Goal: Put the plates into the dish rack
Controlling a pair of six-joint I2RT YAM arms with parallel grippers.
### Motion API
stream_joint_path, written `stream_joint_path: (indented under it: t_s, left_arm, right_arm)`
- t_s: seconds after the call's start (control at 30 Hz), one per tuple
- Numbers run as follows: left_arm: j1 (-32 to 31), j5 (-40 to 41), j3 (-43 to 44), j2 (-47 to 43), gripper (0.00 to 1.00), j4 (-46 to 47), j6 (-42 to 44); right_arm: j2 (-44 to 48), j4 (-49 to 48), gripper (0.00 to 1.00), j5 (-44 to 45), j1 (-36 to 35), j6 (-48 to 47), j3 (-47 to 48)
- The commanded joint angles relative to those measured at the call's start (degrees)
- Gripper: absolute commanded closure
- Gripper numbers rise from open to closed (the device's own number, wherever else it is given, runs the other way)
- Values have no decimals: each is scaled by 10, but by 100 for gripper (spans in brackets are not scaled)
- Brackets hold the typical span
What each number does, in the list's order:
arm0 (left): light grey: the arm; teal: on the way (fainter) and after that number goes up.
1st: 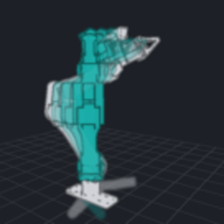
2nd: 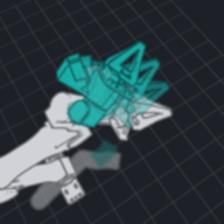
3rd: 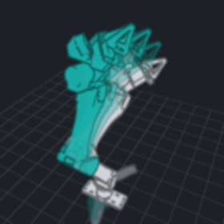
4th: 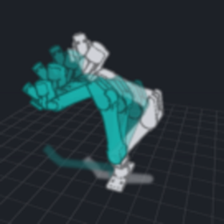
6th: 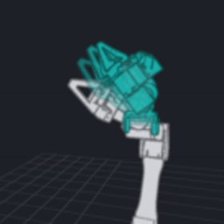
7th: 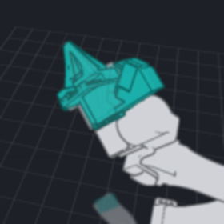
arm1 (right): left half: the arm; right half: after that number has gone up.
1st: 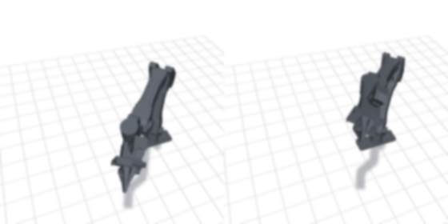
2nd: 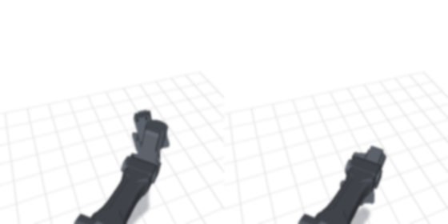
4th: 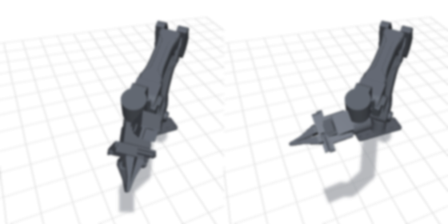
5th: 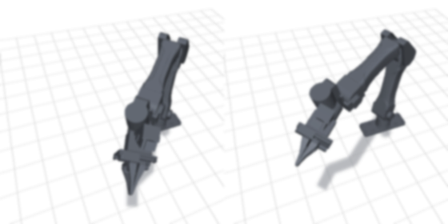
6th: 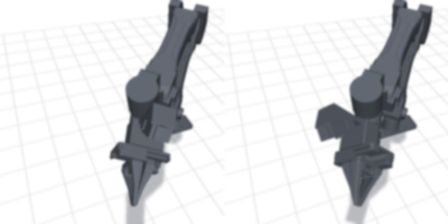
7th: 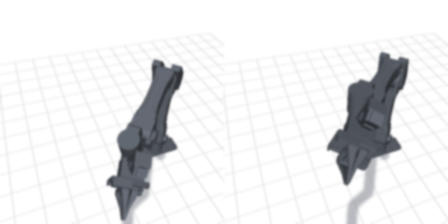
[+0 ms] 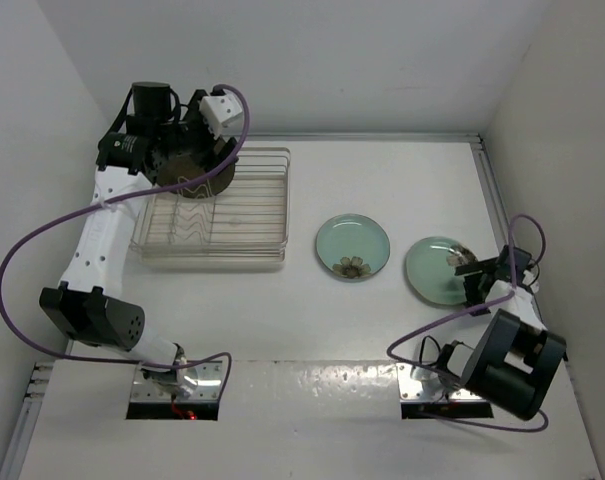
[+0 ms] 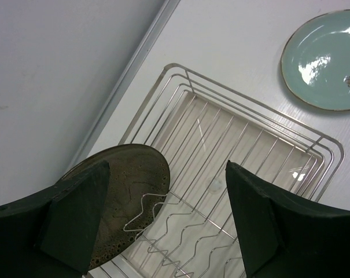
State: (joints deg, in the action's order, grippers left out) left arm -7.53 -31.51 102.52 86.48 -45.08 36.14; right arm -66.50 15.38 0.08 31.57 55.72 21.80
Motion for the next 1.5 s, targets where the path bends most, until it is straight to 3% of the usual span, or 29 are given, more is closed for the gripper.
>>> stream_joint_path:
  t_s: [0.0, 0.03, 0.1, 0.17, 0.3, 0.43, 0.57, 0.9, 1.27, 1.47]
  left_arm:
    - [-7, -7, 16, -23, 14, -14, 4]
    - [-7, -7, 16, -23, 14, -14, 4]
    - [-7, -7, 16, -28, 14, -19, 4]
    - [-7, -7, 22, -28, 14, -26, -1]
    - [11, 24, -4, -39, 14, -50, -18]
    - [16, 68, -50, -63, 14, -66, -18]
    - [23, 73, -76, -78, 14, -77, -18]
    - [23, 41, -71, -67, 14, -88, 0]
    - [-13, -25, -76, -67, 16, -113, 71]
    - [-63, -92, -37, -37, 16, -145, 163]
  right_arm:
    - [-60, -40, 28, -43, 1, 24, -29]
    - [-74, -49, 32, -53, 0, 26, -36]
    - [-83, -80, 50, -59, 1, 39, -46]
    - [-95, -90, 76, -64, 2, 50, -51]
    - [-101, -99, 100, -65, 5, 40, -52]
    - [-89, -142, 100, -87, 9, 11, -55]
    - [-20, -177, 100, -108, 1, -41, -52]
    - [100, -73, 100, -20, -84, -220, 144]
    - [98, -16, 100, 8, -224, -342, 312]
    - [79, 11, 100, -83, -367, -433, 411]
